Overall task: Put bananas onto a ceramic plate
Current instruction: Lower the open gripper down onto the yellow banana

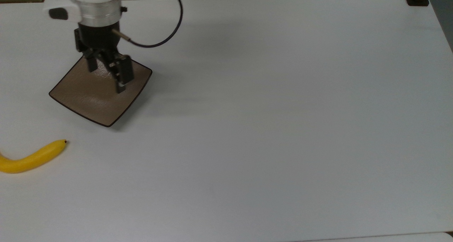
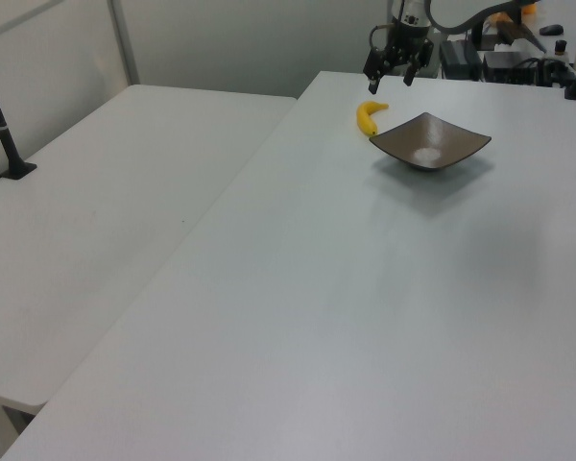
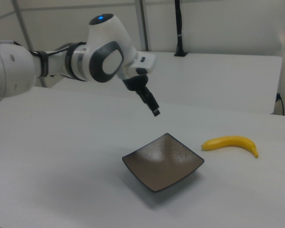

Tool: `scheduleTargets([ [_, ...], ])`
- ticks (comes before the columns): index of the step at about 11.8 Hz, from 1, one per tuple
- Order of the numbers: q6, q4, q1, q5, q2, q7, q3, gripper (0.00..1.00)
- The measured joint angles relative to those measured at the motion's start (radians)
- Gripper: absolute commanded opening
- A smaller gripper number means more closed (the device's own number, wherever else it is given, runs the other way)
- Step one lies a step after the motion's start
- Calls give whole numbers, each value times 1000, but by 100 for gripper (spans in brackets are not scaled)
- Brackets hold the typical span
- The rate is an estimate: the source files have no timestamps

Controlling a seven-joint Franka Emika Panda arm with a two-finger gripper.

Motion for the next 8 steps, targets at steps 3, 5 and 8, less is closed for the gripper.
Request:
scheduleTargets([
  [3,18,65,-72,-6,73,5,-3,100],
  [5,84,99,-109,-6,128,5,-9,100],
  [8,191,117,-137,-6,192,6,-15,100],
])
